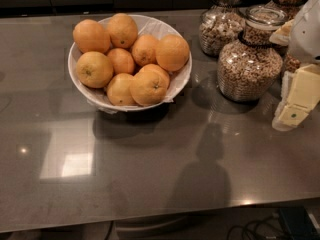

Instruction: Pick orange from white bowl

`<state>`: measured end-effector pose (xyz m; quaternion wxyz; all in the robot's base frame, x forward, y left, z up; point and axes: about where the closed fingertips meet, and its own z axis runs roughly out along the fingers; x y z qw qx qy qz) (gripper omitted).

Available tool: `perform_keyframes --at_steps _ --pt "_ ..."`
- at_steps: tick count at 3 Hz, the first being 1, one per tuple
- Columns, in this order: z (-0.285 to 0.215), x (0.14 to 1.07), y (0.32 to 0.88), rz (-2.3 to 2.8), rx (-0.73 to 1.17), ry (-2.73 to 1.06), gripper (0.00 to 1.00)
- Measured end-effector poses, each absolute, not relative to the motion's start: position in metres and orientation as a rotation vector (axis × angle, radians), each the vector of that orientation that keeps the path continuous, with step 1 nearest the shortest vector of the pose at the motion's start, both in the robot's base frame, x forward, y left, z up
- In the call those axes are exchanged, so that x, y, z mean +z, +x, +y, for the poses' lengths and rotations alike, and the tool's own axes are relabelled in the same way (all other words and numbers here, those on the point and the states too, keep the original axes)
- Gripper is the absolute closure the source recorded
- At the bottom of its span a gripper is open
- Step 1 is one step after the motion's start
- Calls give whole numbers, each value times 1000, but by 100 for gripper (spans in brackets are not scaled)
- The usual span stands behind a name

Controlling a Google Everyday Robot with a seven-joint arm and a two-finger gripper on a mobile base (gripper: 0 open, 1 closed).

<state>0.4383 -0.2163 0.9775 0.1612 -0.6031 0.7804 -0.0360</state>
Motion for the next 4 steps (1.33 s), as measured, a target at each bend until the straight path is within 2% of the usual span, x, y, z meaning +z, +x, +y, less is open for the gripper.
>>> perform_keyframes --at_steps 1,4 --pt "-216 977 438 2228 -103 -1722 0" --pt "-133 993 467 2014 65 -1688 0"
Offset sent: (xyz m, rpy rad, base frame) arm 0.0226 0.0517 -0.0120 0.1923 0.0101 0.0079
